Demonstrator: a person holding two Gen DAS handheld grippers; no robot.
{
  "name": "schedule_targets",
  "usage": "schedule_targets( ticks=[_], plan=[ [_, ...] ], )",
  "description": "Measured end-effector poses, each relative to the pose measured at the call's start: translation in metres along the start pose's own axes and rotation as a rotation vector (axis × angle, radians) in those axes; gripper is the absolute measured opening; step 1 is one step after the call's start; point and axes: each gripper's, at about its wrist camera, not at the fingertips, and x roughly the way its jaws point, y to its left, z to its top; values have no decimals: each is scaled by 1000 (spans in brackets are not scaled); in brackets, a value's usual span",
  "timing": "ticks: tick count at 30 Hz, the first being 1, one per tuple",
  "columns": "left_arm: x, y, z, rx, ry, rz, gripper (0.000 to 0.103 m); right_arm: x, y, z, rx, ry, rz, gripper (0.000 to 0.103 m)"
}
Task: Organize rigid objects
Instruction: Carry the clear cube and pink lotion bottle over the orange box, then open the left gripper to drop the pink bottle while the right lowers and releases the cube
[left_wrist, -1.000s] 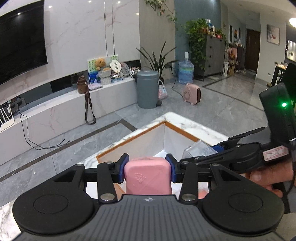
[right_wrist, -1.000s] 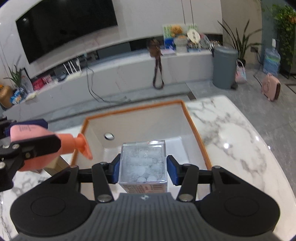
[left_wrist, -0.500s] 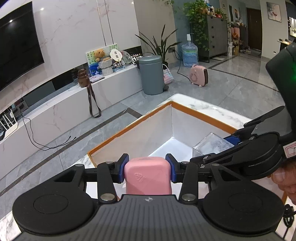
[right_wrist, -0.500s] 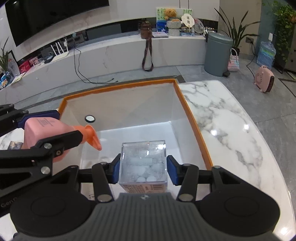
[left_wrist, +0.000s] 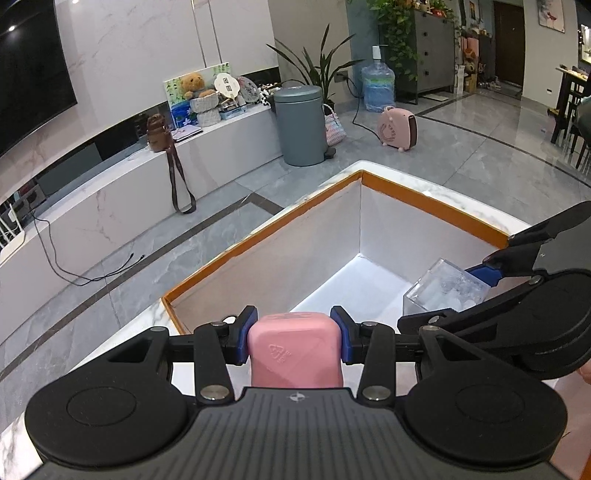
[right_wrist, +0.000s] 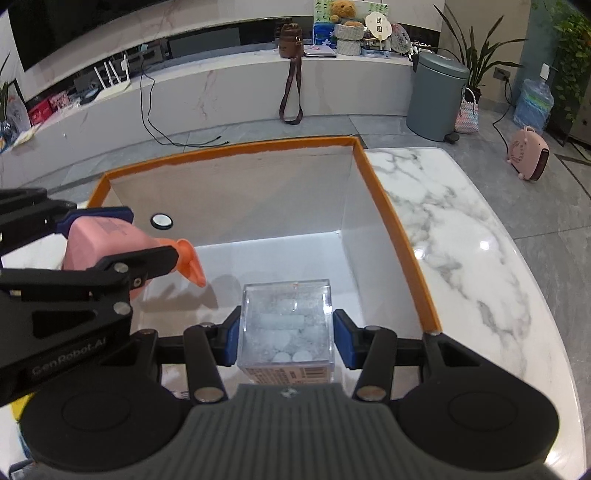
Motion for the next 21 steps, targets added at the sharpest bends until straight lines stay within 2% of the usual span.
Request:
schedule_targets(
  ticks=[6,13,18,21],
  plan=[
    [16,5,-4,-24,29,-7,49,10,1,1,2,20,-10,51],
    [18,1,-5,29,30,14,49,22,2,1,-7,52,-24,51],
    [25,-13,-3,159,133,50,49,28,6,0,-24,100,-24,51],
    [28,-19,-3,199,171,63,49,31,8,-2,-33,123,-25,51]
  ],
)
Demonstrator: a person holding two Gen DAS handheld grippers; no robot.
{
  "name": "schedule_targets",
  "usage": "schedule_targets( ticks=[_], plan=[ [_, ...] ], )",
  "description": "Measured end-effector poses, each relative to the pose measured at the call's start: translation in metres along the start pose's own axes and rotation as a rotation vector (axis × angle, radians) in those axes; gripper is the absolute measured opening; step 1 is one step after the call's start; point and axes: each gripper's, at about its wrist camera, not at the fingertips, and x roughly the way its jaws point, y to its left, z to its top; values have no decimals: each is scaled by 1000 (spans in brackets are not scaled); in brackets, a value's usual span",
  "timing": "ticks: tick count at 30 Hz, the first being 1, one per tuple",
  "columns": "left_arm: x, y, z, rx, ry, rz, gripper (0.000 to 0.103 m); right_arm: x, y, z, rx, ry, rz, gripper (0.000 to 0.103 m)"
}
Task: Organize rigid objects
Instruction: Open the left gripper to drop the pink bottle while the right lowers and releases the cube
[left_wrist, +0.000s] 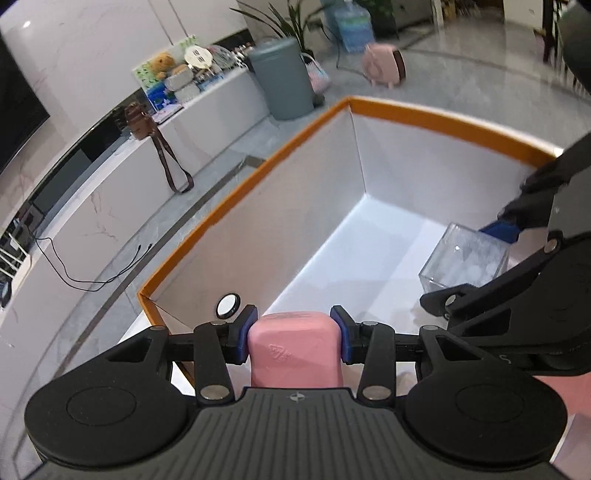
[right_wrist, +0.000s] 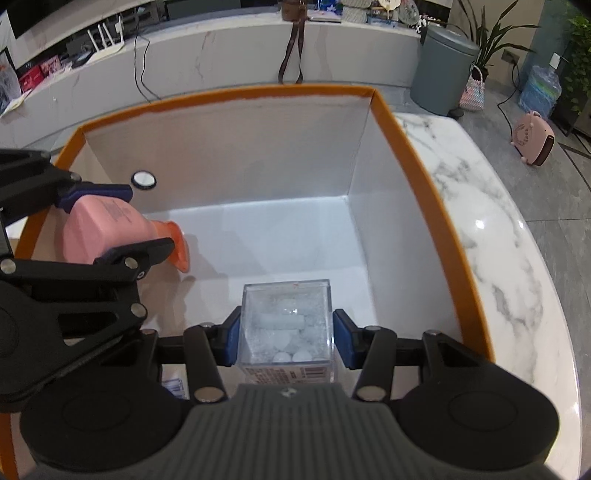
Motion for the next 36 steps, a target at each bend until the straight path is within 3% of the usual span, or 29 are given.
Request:
schedule_targets(
  ticks=[12,19,22,26,30,36],
  plan=[
    [6,-14,1,116,113,35,50,8,1,0,-19,67,22,52],
    [8,-25,-4,179,157,26,68,4,-2,1,2,42,13,60],
    [7,-25,-5,177,165,14,68,3,-2,0,6,35,24,61],
    [6,-23,-6,153,154,8,69,0,1,-2,5,20,22,61],
    [-1,-12,-3,52,116,-26,68,-11,-5,2,44,-24,55,61],
    [-23,1,-6,-17,18,-16,68,-29,-6,3,58,-92,84,61]
  ],
)
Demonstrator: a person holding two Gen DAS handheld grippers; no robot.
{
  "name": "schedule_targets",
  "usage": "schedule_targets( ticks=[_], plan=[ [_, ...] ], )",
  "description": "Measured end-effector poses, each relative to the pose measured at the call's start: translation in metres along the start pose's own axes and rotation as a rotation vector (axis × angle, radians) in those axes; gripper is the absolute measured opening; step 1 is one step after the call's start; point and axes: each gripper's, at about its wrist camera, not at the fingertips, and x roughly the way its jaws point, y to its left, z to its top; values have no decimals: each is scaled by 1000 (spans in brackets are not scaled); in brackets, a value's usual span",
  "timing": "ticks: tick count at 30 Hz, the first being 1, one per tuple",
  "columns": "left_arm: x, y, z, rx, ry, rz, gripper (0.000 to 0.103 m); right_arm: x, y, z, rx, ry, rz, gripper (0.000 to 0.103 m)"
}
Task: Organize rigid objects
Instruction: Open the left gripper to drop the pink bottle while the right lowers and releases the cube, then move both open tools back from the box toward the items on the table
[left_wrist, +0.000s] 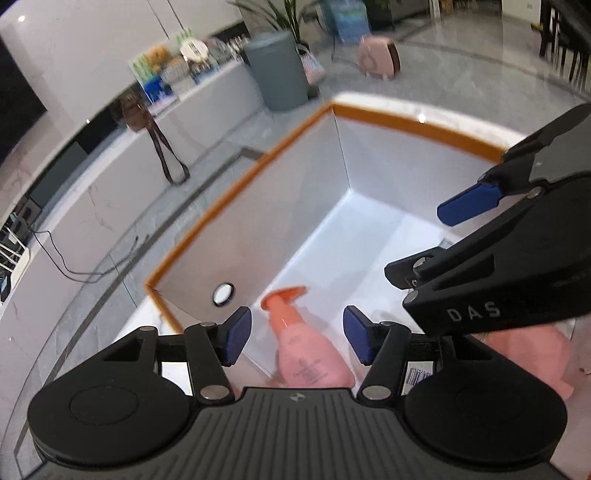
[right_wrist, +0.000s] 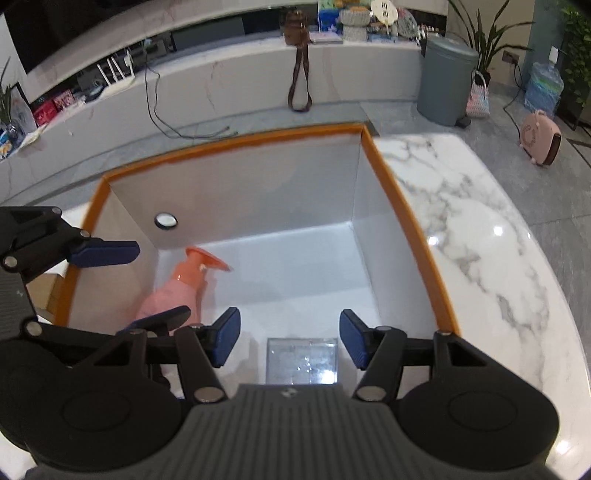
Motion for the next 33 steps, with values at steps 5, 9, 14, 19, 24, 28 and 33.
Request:
schedule_targets(
  ticks=[5,9,14,19,24,28,33],
  plan=[
    [-16,11,1,-52,-42,10,68,-6,1,1,-3,-18,-11,61],
    [-33,18,0,-91,-81,21,68,-15,6,3,-7,-36,-13,61],
    [-57,27,-8,-115,-134,42,68,-28,15,6,-10,-80,-6,61],
    [-73,35,-30,-187,-158,39,68,-41,30,6,-35,-114,3,62],
    [-82,41,-54,-226,-152,44,68,-54,47,2,-69,-140,14,62],
    [-93,42,-75,-238,-148,54,68,-66,62,-4,-98,-167,20,62],
    [-102,38,-106,-259,-154,49,68,-77,82,-19,-151,-203,28,62]
  ],
)
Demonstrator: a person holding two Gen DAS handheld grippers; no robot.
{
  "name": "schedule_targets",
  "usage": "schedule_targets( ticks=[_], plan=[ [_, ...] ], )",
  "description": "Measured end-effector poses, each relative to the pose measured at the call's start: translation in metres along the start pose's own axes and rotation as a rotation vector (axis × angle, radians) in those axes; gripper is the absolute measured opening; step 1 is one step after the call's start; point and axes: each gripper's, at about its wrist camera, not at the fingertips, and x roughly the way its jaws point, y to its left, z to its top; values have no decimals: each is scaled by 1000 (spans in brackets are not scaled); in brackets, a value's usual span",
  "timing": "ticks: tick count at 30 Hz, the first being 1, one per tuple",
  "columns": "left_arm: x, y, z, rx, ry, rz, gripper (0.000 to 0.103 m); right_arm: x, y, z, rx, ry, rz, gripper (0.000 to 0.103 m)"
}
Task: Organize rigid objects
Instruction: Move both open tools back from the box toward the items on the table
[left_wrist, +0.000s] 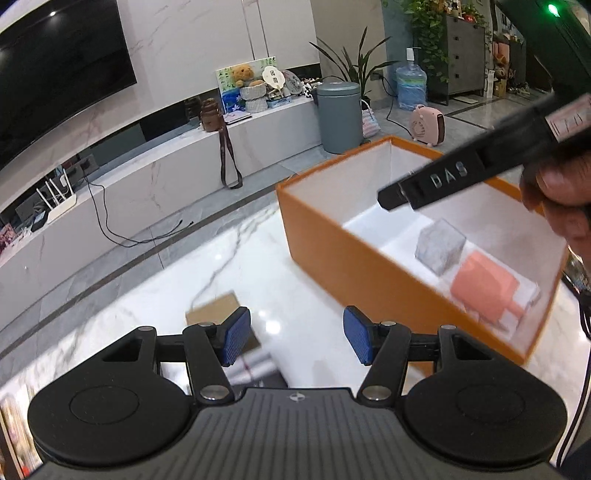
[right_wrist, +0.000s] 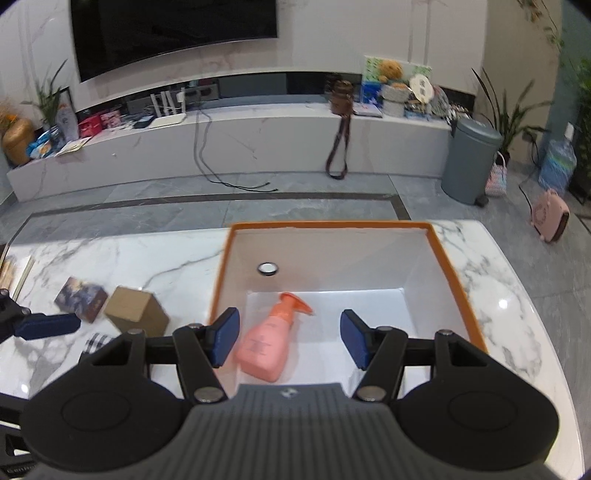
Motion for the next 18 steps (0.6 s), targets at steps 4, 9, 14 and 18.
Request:
schedule_targets(
  ticks=[4,9,14,18],
  plan=[
    [-14,7,-26,-35,-25,-16,68,-11,19,-11,-56,-30,-6,62],
    [-20,20,-50,-42,-41,-24,69,-23,40,-22,-91,-51,31,62],
    [-23,32,-79,-113,-87,-63,70,-26,63,-32,-149,-53,42,62],
    [-19,41,-96,-206,-117,-125,73,-23,80,-39,-154,-62,47,72]
  ],
)
